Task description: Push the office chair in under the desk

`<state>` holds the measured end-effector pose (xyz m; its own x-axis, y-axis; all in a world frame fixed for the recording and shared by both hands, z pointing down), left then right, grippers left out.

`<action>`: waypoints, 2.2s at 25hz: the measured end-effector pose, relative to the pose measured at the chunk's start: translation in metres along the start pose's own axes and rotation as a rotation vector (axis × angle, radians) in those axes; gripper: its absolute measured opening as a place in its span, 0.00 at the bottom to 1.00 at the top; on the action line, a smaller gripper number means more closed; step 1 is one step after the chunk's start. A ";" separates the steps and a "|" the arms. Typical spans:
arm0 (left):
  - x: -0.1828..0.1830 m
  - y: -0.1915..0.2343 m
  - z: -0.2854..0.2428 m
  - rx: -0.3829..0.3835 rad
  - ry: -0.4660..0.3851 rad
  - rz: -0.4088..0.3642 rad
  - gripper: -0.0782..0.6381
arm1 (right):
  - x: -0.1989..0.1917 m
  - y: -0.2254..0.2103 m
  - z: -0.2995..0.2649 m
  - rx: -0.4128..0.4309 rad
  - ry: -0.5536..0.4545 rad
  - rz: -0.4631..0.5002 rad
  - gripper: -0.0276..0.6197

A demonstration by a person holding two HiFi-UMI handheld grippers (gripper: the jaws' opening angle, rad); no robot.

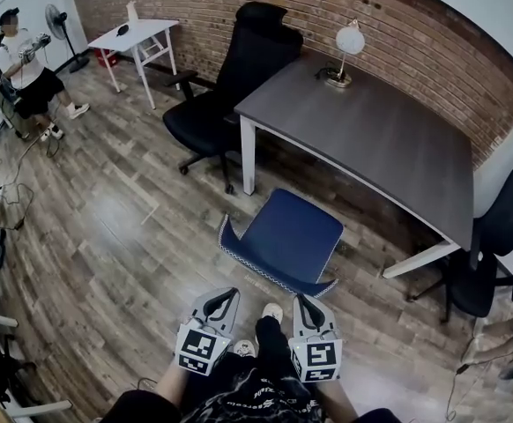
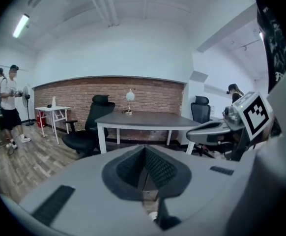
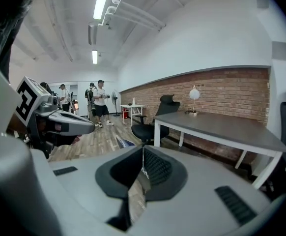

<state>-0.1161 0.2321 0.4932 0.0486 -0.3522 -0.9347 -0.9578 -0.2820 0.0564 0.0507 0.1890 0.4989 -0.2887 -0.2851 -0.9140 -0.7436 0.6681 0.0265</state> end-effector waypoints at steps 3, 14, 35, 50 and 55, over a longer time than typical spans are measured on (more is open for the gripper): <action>0.006 0.006 -0.015 -0.018 0.010 -0.006 0.12 | 0.004 -0.003 -0.014 0.026 0.020 0.009 0.05; 0.013 0.020 -0.055 -0.030 0.051 0.029 0.12 | 0.009 -0.022 -0.050 0.114 0.083 -0.012 0.05; 0.032 0.032 -0.127 -0.426 0.298 -0.235 0.12 | 0.011 -0.050 -0.099 0.338 0.218 -0.104 0.06; 0.002 0.025 -0.135 -0.849 0.581 -0.598 0.42 | -0.003 -0.015 -0.094 0.420 0.418 -0.024 0.32; -0.001 0.019 -0.138 -0.931 0.616 -0.639 0.42 | -0.009 -0.006 -0.093 0.440 0.478 0.040 0.34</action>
<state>-0.0957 0.1041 0.5434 0.7842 -0.2065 -0.5852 -0.1708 -0.9784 0.1163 0.0016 0.1237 0.5446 -0.6231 -0.4611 -0.6318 -0.4399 0.8745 -0.2043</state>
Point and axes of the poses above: the fingertips, and each gripper's own axes: z backward along the fingers, y to its left, x out of its top, the point moved 4 cm from there along z, backward along the fingers
